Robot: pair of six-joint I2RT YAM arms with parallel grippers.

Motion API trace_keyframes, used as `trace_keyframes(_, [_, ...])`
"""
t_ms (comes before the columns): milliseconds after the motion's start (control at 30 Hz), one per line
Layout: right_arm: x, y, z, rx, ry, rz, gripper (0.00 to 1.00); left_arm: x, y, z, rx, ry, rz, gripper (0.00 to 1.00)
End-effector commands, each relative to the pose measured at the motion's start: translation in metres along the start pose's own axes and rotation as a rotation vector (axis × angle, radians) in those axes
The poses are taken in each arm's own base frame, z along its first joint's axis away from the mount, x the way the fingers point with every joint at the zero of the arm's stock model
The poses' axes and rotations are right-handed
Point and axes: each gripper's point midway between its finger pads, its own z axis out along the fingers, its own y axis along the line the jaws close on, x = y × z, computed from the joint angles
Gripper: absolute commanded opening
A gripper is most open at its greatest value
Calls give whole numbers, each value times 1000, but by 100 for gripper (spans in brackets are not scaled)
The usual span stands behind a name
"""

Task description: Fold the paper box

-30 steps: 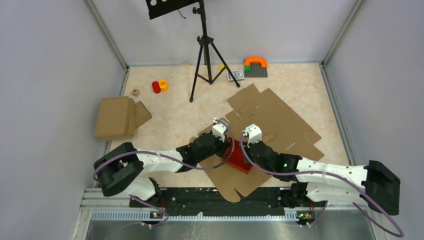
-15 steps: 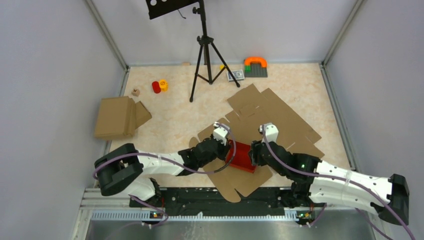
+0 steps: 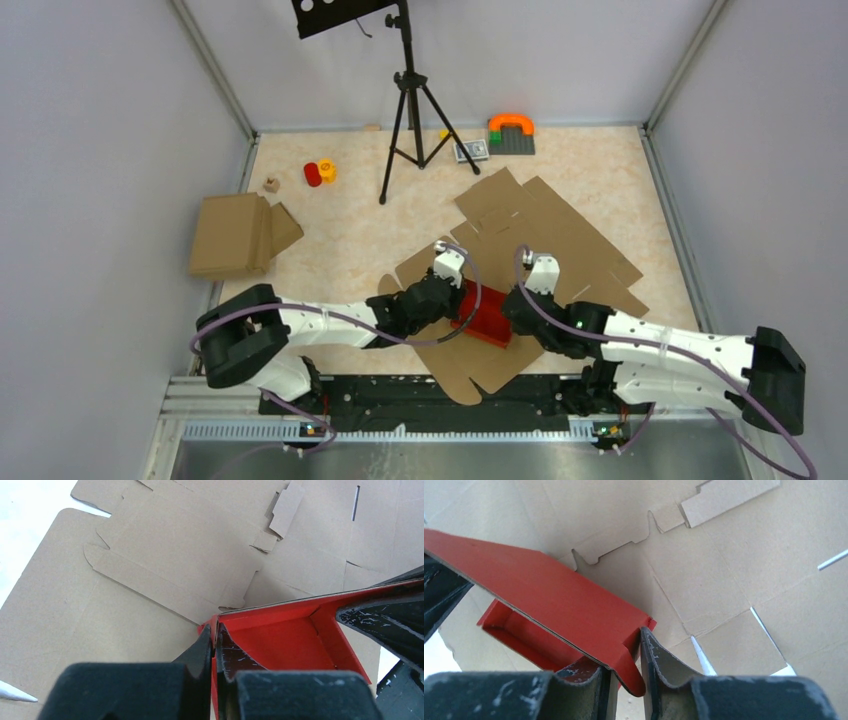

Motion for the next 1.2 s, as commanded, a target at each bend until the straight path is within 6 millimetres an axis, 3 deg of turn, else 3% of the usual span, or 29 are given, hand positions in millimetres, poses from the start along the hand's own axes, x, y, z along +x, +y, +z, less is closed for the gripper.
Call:
trace_keyframes(0, [-31, 28, -1, -12, -81, 212, 20, 6, -2, 3, -44, 50, -37, 0])
trace_keyframes(200, [-53, 43, 6, 9, -149, 232, 17, -7, 7, 0, -97, -5, -47, 0])
trace_keyframes(333, [-78, 51, 3, -4, -240, 231, 14, -35, 13, -6, -138, -85, -3, 0])
trace_keyframes(500, [-100, 60, 7, -23, -345, 181, 9, -68, 36, -16, -256, -200, 71, 0])
trace_keyframes(633, [-116, 68, 11, -18, -422, 87, 0, -81, 49, -14, -280, -257, 87, 0])
trace_keyframes(767, [-116, 60, 31, 33, -460, 57, 0, -75, 60, -5, -289, -296, 65, 0])
trace_keyframes(933, [-98, 52, 60, 33, -440, 99, 0, -50, 64, 7, -289, -275, 27, 0])
trace_keyframes(1167, [-75, 38, 78, 98, -400, 94, 0, -16, 68, 10, -258, -215, 1, 0])
